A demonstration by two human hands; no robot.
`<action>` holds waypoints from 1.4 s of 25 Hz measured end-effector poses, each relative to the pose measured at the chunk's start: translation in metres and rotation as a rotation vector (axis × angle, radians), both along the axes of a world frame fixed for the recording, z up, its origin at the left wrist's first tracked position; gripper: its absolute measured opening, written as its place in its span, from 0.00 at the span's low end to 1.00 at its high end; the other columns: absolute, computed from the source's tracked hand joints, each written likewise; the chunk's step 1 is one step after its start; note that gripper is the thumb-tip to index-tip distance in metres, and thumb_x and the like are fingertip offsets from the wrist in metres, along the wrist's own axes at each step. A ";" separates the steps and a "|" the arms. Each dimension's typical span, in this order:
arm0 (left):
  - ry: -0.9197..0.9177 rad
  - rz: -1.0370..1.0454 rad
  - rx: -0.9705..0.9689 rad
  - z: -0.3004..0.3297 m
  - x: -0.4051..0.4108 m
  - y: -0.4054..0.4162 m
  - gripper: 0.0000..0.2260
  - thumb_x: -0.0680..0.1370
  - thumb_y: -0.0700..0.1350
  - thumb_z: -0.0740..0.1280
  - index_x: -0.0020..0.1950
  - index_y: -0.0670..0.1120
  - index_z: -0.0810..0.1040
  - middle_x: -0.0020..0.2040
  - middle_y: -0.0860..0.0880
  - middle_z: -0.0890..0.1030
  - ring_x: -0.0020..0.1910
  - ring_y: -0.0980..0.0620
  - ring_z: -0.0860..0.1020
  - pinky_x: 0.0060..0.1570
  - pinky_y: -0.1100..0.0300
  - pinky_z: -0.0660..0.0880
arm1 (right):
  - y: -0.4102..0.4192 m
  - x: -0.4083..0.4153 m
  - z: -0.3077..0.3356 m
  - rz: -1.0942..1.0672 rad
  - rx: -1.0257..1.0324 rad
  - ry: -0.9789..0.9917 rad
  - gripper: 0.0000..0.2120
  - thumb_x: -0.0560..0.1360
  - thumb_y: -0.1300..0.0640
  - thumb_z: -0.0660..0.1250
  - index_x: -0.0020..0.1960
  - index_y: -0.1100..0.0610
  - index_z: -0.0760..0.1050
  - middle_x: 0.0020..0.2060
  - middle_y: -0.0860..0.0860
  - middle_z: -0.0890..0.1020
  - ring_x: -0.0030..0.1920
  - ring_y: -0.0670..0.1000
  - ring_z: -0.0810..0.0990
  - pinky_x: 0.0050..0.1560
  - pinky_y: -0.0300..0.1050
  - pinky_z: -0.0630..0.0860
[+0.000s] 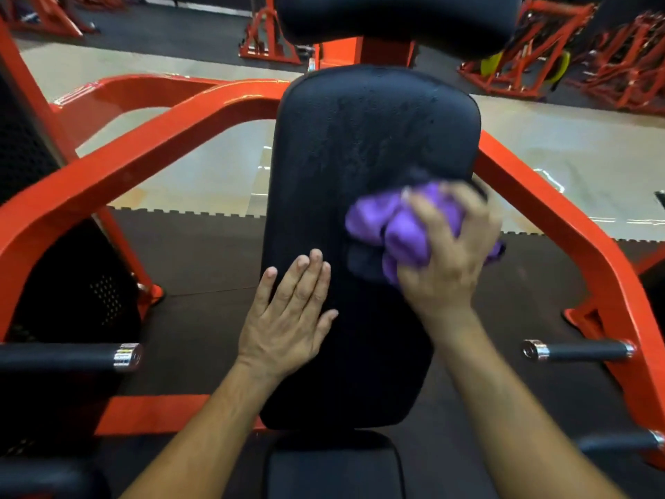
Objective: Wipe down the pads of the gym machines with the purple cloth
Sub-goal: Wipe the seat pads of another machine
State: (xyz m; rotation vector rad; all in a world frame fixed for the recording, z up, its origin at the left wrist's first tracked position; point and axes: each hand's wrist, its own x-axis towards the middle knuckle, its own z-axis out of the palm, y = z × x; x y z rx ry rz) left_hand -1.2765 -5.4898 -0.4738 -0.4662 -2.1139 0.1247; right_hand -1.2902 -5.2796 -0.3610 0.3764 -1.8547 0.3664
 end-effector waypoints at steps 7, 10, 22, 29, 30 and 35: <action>-0.050 -0.052 0.017 0.005 0.005 -0.004 0.30 0.86 0.53 0.53 0.84 0.40 0.51 0.85 0.44 0.47 0.84 0.47 0.47 0.82 0.45 0.43 | 0.017 0.050 -0.079 0.052 0.137 -0.171 0.15 0.82 0.47 0.60 0.65 0.50 0.77 0.64 0.56 0.72 0.54 0.65 0.76 0.54 0.63 0.71; -0.051 -0.039 0.023 0.004 0.007 -0.002 0.30 0.86 0.52 0.54 0.84 0.40 0.51 0.85 0.43 0.47 0.84 0.47 0.48 0.82 0.45 0.44 | 0.022 0.050 -0.086 0.016 0.146 -0.245 0.13 0.81 0.48 0.61 0.64 0.48 0.76 0.63 0.54 0.72 0.53 0.63 0.75 0.52 0.64 0.71; 0.042 -0.066 0.090 0.078 -0.025 0.013 0.30 0.86 0.52 0.53 0.84 0.40 0.51 0.85 0.43 0.48 0.84 0.47 0.49 0.82 0.45 0.45 | 0.014 -0.028 0.101 0.147 0.109 -0.067 0.20 0.71 0.55 0.71 0.63 0.57 0.81 0.63 0.60 0.76 0.56 0.65 0.74 0.58 0.62 0.71; -0.051 -0.128 0.103 0.011 0.006 0.001 0.32 0.85 0.51 0.57 0.85 0.40 0.49 0.85 0.42 0.49 0.84 0.46 0.50 0.82 0.46 0.46 | 0.030 0.037 -0.032 0.124 0.213 -0.175 0.20 0.75 0.56 0.70 0.66 0.49 0.75 0.64 0.55 0.73 0.54 0.65 0.77 0.55 0.60 0.70; -0.079 -0.127 0.051 -0.009 0.016 -0.002 0.34 0.84 0.51 0.59 0.85 0.41 0.50 0.85 0.43 0.50 0.84 0.46 0.51 0.82 0.47 0.47 | 0.034 0.033 -0.017 0.135 0.206 -0.136 0.17 0.77 0.54 0.68 0.66 0.50 0.76 0.64 0.56 0.73 0.56 0.64 0.75 0.56 0.61 0.70; -0.115 -0.132 -0.152 -0.038 0.027 -0.003 0.32 0.84 0.54 0.62 0.84 0.43 0.56 0.85 0.46 0.56 0.83 0.48 0.54 0.81 0.48 0.50 | -0.008 -0.024 0.102 0.040 0.207 0.015 0.19 0.73 0.53 0.74 0.64 0.55 0.81 0.64 0.60 0.77 0.57 0.64 0.75 0.57 0.59 0.69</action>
